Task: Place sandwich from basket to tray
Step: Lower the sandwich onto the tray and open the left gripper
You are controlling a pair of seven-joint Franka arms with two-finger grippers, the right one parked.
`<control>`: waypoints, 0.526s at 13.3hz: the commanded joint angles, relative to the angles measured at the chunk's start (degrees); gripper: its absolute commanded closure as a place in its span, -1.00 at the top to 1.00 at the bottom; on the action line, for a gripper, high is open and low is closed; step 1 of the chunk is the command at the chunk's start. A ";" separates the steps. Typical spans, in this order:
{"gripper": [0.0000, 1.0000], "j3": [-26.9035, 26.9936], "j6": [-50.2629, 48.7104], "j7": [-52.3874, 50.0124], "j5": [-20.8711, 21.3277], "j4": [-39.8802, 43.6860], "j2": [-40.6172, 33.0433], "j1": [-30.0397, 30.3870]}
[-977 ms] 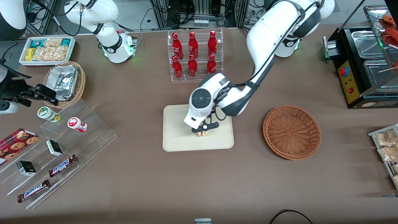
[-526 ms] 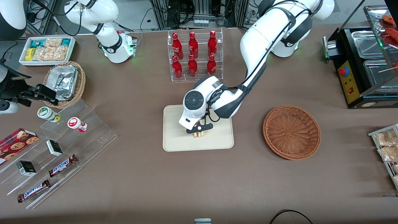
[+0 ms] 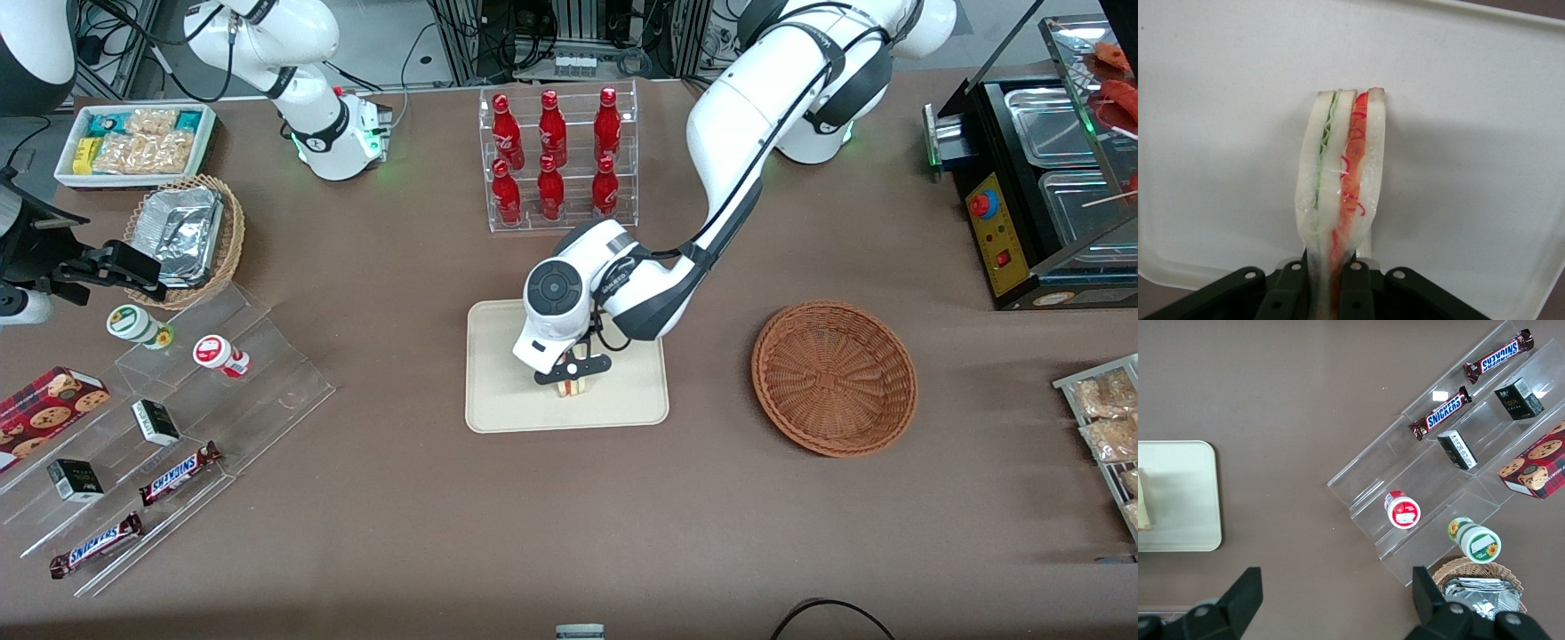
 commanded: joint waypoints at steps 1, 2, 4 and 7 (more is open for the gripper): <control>-0.17 0.31 -1.09 -2.09 1.16 2.45 1.35 -0.78; 0.74 0.31 -1.18 -2.09 1.16 2.45 1.26 -0.78; 1.00 0.31 -1.44 -2.26 1.16 2.45 0.48 -0.78; 1.00 0.13 -3.80 -1.92 0.73 2.45 -2.68 -0.34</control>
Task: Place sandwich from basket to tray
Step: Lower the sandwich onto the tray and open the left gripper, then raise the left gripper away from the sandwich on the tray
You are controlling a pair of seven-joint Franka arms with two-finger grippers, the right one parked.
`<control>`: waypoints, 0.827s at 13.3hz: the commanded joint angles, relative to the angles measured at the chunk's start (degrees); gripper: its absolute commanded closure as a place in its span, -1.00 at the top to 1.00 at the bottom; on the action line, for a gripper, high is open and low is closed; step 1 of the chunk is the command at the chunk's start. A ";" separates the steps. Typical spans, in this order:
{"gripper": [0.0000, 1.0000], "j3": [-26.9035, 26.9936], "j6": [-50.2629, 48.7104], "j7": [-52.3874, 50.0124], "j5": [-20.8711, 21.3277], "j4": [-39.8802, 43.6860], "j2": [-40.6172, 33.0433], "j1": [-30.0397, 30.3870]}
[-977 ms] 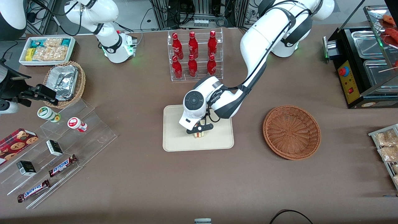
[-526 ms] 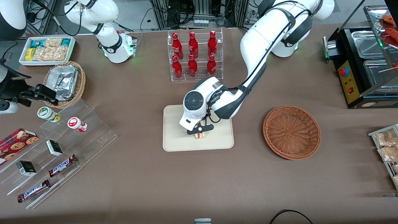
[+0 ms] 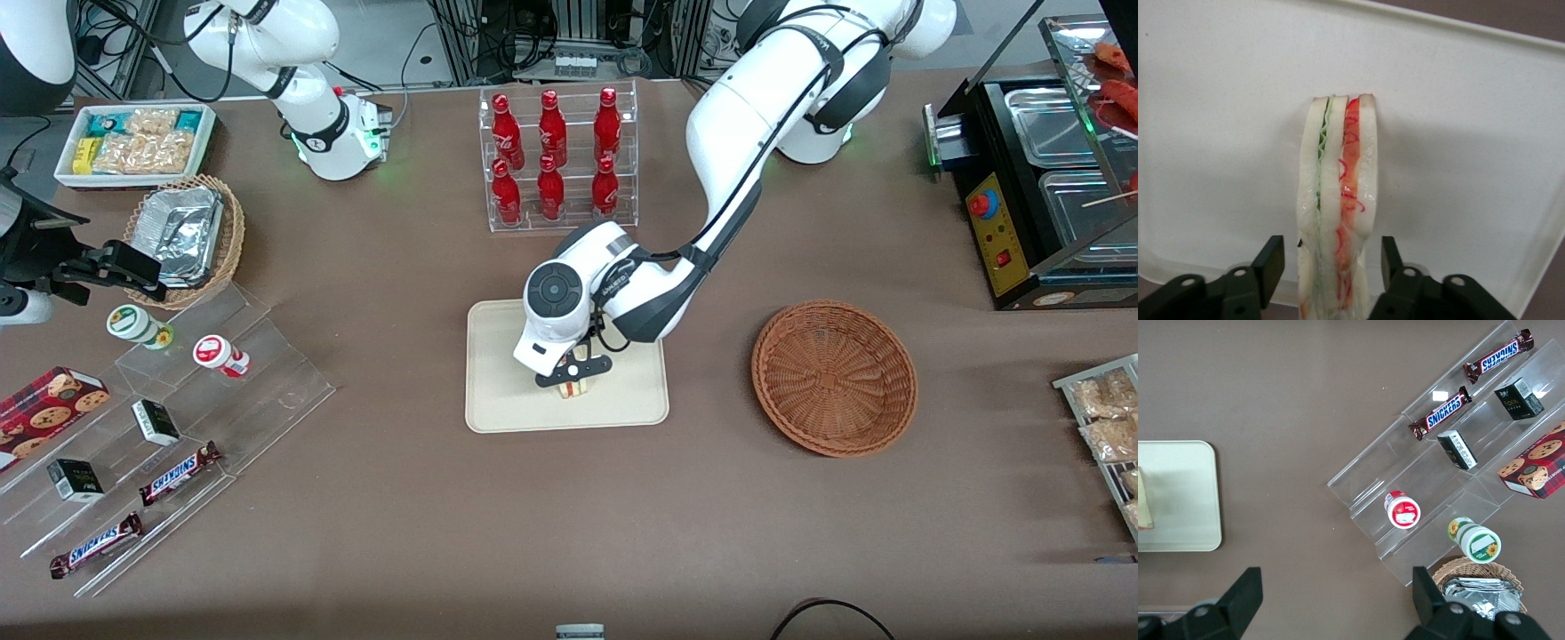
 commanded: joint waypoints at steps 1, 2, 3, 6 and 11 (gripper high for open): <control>1.00 0.00 -3.57 -0.64 0.46 0.70 -3.64 0.19; 1.00 -0.09 -3.67 -0.54 0.37 0.61 -4.61 0.46; 1.00 -0.09 -3.67 -0.54 0.63 0.52 -5.67 0.28; 1.00 -0.09 -5.24 -0.45 0.80 0.43 -7.95 0.55; 1.00 0.35 -9.01 -0.10 1.42 0.17 -11.83 1.77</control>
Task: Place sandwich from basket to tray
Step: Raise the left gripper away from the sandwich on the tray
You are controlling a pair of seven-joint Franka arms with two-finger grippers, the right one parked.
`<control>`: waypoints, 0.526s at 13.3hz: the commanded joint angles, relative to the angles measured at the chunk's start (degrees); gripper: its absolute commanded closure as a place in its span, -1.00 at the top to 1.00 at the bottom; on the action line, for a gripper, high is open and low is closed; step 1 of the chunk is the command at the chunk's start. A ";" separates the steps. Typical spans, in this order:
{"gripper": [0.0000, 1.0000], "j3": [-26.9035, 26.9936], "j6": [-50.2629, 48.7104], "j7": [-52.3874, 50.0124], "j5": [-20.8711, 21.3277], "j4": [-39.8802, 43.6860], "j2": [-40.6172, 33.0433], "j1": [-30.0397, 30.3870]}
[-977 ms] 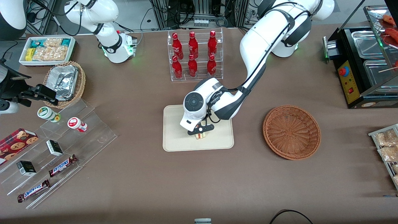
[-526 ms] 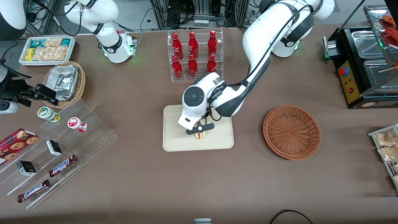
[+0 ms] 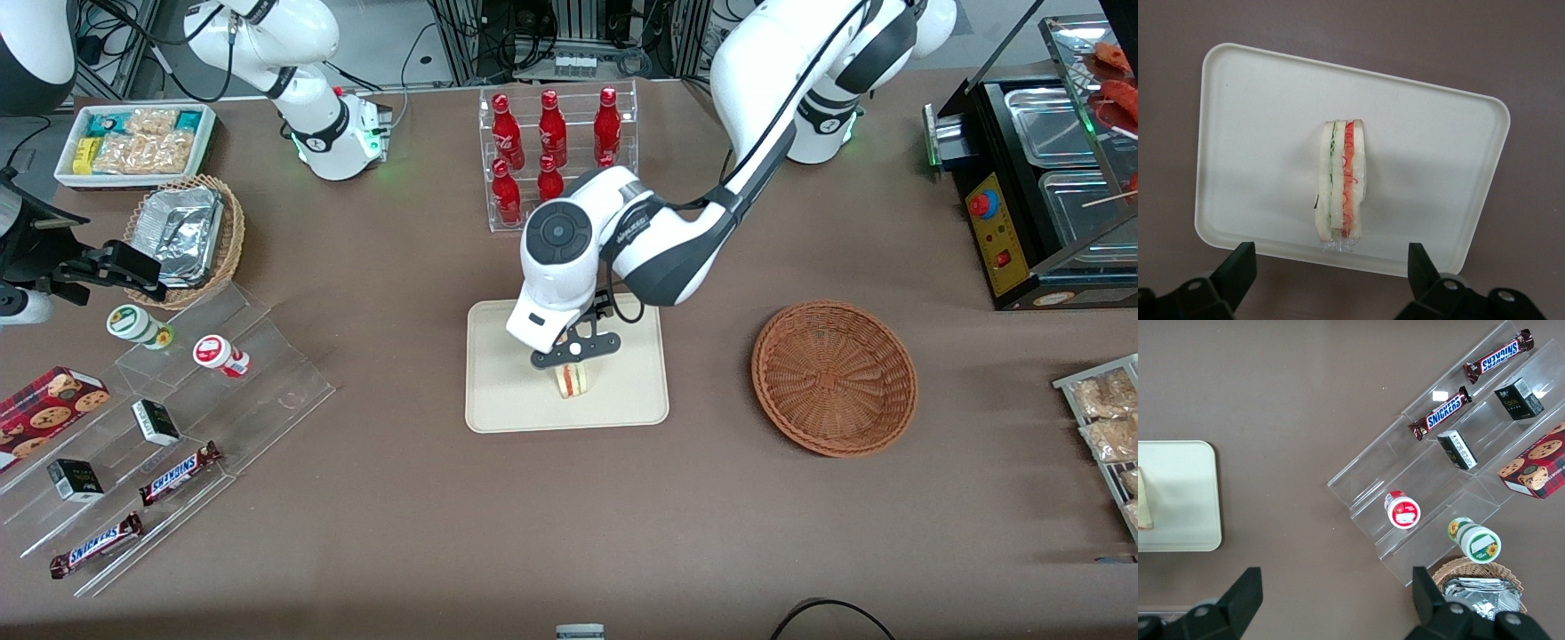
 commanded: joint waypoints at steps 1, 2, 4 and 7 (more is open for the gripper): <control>1.00 0.08 -3.87 0.33 0.43 -1.19 -3.23 2.52; 1.00 0.00 -4.84 0.51 0.17 -1.45 -3.94 4.02; 1.00 -0.01 -6.69 4.96 0.08 -4.16 -6.48 6.30; 1.00 -0.18 -6.69 12.00 -0.10 -11.90 -12.37 11.48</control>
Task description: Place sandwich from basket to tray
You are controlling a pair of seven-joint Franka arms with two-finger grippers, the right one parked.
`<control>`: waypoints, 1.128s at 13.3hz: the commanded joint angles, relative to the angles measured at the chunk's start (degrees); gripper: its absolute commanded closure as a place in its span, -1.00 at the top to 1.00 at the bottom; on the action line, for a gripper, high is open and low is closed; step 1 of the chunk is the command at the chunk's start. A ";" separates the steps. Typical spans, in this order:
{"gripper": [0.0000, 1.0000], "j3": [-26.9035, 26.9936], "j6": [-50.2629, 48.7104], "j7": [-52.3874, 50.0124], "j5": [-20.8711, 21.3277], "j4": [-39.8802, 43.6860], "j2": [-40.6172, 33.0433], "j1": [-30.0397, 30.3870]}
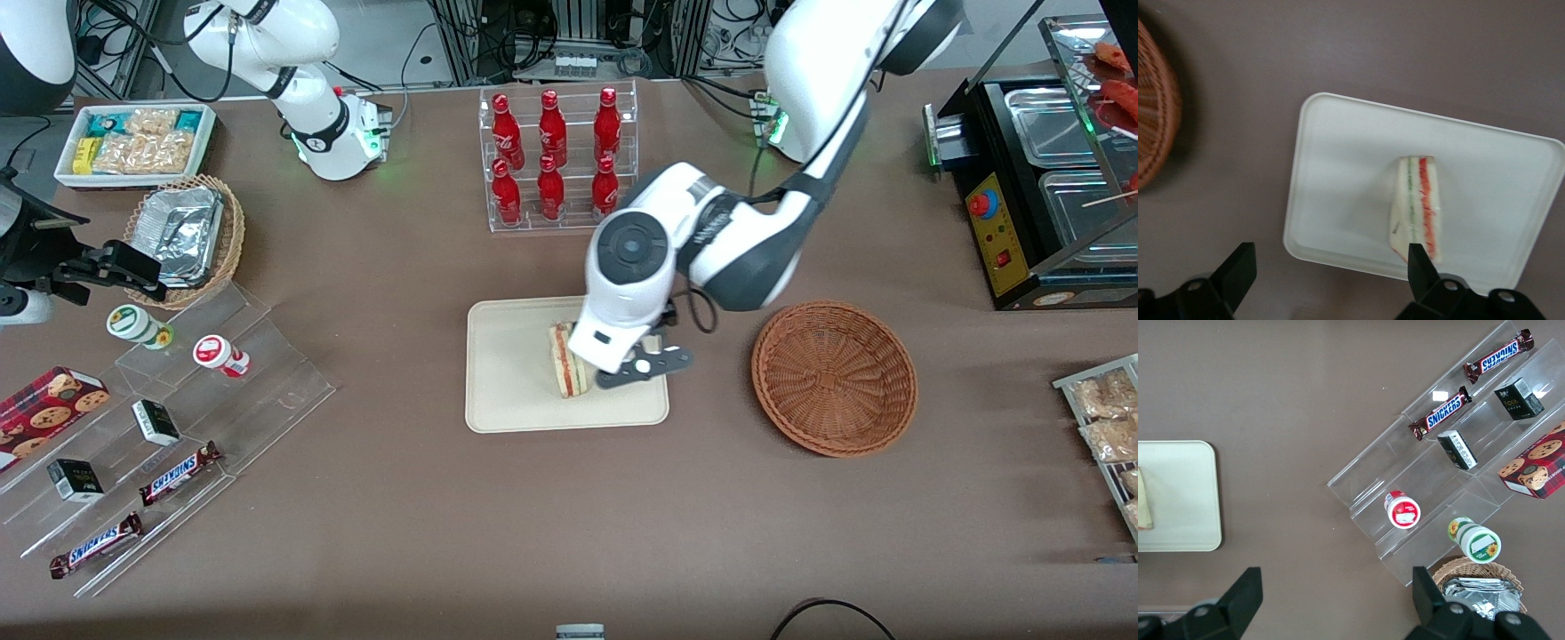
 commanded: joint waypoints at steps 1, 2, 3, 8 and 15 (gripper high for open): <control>1.00 -0.43 -0.39 6.77 -0.97 -8.44 -7.15 4.57; 1.00 -0.43 -0.40 9.49 -1.50 -10.37 -8.73 6.24; 1.00 -0.52 -0.40 12.39 -1.76 -13.00 -10.57 8.69; 1.00 -0.52 -3.37 29.79 -4.76 -20.93 -19.63 19.59; 1.00 -0.08 -15.59 48.88 -4.76 -20.93 -28.94 31.11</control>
